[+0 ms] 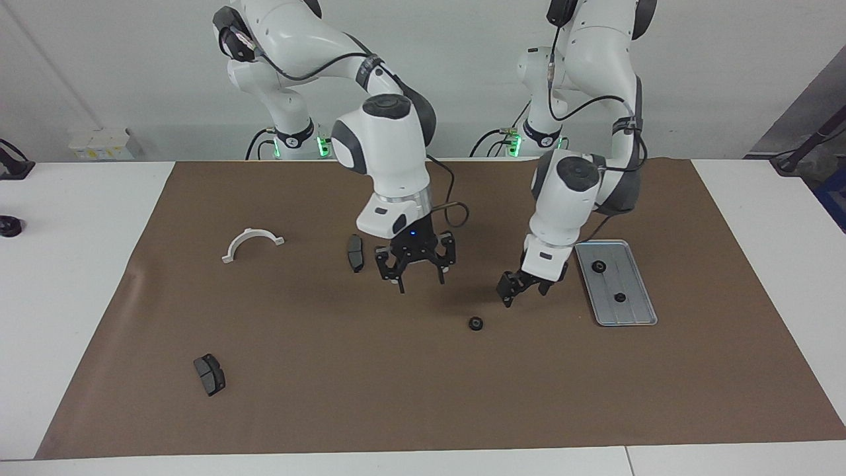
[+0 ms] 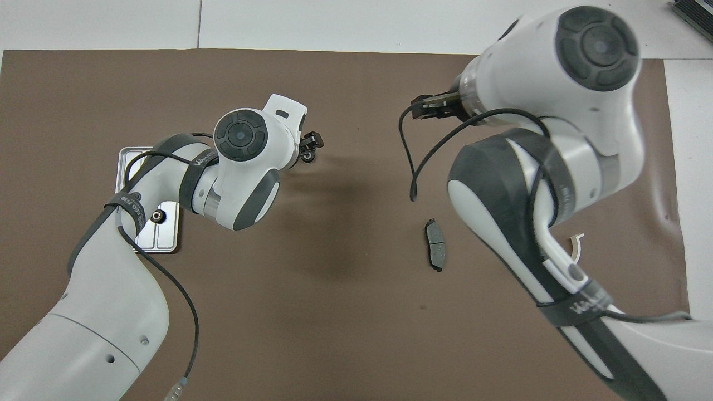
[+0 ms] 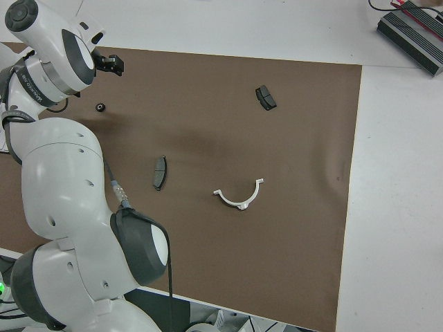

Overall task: Pick bearing gear from pile to tray
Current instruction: 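Grasp the gear with the left gripper while the right gripper withdraws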

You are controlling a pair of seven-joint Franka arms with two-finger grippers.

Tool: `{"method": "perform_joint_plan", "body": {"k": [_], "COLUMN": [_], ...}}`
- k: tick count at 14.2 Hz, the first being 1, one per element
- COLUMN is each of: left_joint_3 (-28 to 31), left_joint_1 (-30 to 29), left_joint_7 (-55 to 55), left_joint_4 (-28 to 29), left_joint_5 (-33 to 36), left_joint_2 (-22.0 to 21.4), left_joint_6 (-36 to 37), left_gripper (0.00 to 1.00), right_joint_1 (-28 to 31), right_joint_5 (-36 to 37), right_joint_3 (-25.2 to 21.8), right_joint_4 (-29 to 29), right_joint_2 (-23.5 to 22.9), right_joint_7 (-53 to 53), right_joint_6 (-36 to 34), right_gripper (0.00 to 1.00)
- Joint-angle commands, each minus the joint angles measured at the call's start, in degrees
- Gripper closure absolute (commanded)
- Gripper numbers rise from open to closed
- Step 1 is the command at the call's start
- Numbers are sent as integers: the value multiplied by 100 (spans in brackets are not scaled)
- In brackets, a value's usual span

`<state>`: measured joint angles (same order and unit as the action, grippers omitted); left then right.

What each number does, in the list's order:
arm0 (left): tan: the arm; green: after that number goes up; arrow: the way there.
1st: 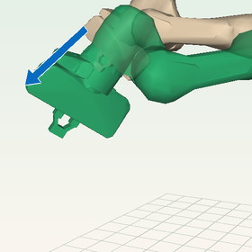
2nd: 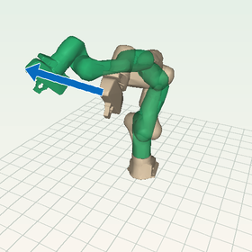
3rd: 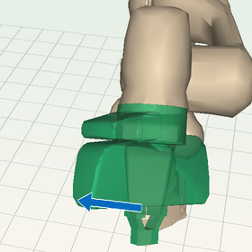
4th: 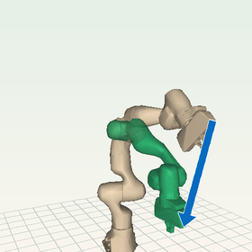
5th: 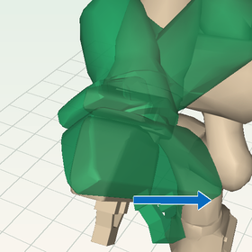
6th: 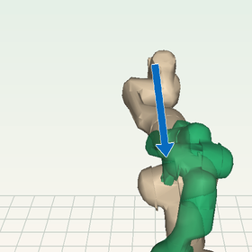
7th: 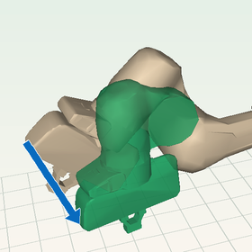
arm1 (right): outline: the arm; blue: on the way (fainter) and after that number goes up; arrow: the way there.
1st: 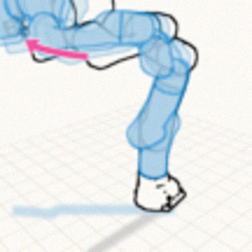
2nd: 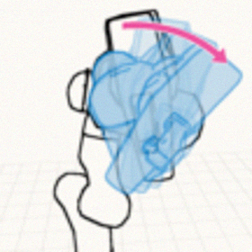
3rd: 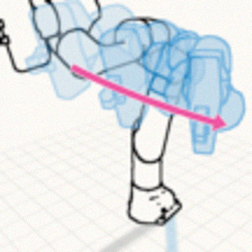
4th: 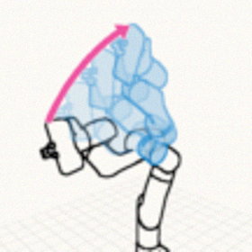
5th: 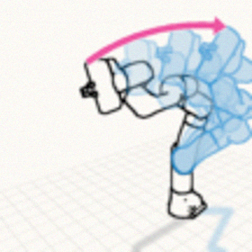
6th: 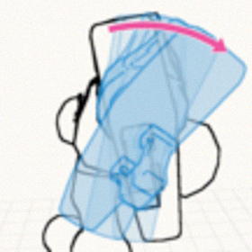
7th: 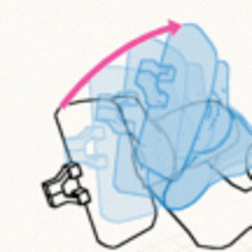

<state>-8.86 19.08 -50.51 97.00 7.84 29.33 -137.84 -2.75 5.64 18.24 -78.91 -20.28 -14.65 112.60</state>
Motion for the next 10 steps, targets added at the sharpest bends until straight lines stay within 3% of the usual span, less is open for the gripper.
{"method": "perform_joint_plan", "body": {"k": [1, 3, 8, 10], "left_joint_3": [112, 217, 332, 332], "left_joint_1": [183, 447, 509, 509], "left_joint_7": [-318, -591, -583, -583], "left_joint_4": [-163, -443, -524, -542], "left_joint_5": [86, 130, 401, 420], "left_joint_2": [169, 476, 574, 583], "left_joint_6": [-50, -7, -24, -6], "left_gripper": [23, 28, 36, 49], "right_joint_1": [808, 1082, 978, 969], "right_joint_5": [-309, -309, -545, -1168], "right_joint_3": [127, 31, -1329, -1979], "right_joint_4": [-160, -186, -520, -1062], "right_joint_2": [436, 699, 1420, 1797], "right_joint_7": [576, 752, 1702, 1790], "right_joint_6": [-562, -940, -1959, -2198], "right_gripper": [15, 14, 14, 15]}}
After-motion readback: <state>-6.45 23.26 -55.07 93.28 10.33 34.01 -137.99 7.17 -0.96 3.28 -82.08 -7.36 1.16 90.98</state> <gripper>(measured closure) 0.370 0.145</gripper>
